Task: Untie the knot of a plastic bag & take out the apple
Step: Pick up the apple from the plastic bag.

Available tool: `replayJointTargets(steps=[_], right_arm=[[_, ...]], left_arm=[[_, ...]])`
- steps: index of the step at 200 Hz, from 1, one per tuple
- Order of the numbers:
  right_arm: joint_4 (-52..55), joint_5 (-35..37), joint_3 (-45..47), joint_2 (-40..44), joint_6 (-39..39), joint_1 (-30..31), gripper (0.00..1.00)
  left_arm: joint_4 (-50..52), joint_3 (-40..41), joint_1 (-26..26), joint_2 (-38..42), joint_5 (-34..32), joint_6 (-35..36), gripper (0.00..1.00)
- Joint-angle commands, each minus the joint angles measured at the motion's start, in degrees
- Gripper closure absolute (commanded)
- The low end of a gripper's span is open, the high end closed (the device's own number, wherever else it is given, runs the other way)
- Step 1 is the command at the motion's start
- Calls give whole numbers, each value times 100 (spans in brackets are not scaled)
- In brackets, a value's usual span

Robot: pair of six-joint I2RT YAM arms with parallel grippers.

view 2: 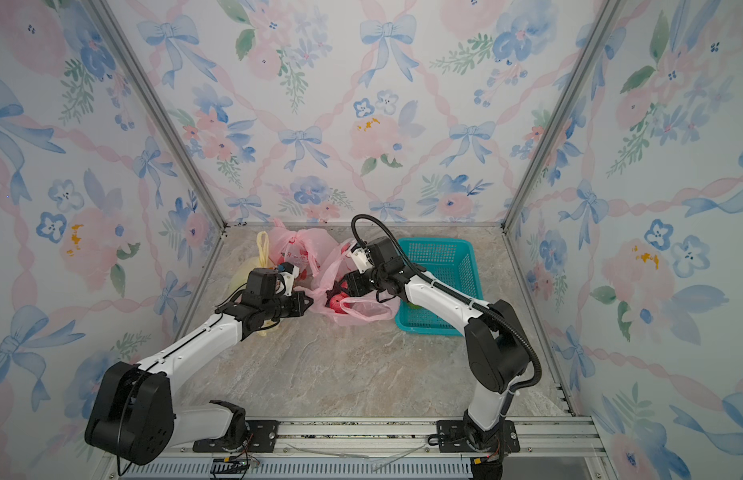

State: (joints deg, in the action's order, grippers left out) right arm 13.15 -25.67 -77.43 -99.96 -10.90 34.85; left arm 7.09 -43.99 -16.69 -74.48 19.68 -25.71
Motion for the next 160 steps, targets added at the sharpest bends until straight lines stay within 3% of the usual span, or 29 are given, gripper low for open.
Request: replayJointTargets(steps=[1,50,91,130,160], right_arm=[[511,-925,49,144,65,-279,44],[2249,-916,-343,-244,980,-202,44],[3430,-844,-955,-841,1783,363,45],[2596,-1390,-575,-261,1742,486,44],[1560,-1393,-372,419,1342,422,44]], left_arm=[[132,-73,82,-1,-220,102,100],[15,-228,87,239,-272,25,100],[-28,-310,93,500,-364,-38,100],[-40,-297,78,397,-347,-48,100],[-51,-269,26,226,-272,-56,100]])
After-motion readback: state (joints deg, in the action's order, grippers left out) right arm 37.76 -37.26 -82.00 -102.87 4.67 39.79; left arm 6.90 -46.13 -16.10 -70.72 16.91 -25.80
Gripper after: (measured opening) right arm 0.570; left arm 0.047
